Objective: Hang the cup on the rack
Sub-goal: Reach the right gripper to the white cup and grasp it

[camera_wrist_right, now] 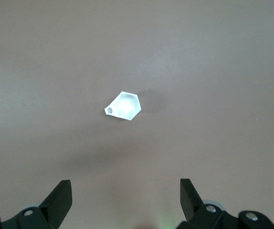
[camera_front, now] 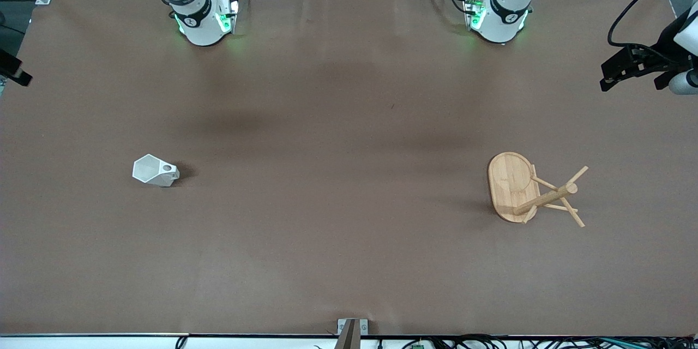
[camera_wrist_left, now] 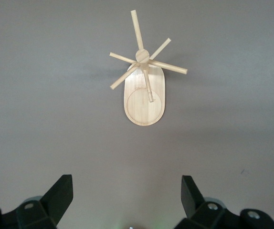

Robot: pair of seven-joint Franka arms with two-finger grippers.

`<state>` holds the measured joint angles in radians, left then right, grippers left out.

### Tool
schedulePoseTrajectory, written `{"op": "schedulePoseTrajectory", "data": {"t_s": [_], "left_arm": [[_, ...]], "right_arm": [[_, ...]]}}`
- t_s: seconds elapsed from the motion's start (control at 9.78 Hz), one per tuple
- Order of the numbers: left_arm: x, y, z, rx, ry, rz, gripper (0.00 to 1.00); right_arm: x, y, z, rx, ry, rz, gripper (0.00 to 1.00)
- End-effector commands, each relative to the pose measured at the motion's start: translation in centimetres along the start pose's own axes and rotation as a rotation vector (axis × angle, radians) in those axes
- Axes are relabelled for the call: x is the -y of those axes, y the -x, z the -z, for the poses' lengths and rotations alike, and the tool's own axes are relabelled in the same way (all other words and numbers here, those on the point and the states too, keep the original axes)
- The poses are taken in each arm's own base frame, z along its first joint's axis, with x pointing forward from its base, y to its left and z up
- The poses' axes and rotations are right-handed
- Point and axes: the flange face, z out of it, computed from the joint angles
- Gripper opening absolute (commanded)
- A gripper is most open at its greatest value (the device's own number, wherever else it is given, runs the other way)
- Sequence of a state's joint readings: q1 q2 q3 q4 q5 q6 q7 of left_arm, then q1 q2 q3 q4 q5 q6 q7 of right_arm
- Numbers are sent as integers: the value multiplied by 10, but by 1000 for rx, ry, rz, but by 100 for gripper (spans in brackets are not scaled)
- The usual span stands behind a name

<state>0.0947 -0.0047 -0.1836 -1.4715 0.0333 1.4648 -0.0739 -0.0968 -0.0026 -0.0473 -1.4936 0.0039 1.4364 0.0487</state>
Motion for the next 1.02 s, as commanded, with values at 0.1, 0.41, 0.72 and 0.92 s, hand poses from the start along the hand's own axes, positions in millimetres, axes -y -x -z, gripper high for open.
{"op": "schedulePoseTrajectory", "data": {"t_s": [0.1, 0.41, 0.72, 0.92], "left_arm": [[-6, -12, -23, 51, -1, -11, 100], [-10, -16, -28, 50, 2, -16, 100], [-10, -17, -29, 53, -1, -22, 100], [-10, -16, -29, 53, -1, -28, 100]], "right_arm": [[13, -51, -104, 121, 16, 62, 100], [4, -66, -212, 81, 7, 239, 100], [-5, -59, -313, -10, 15, 330, 100], [-10, -53, -364, -43, 23, 380, 100]]}}
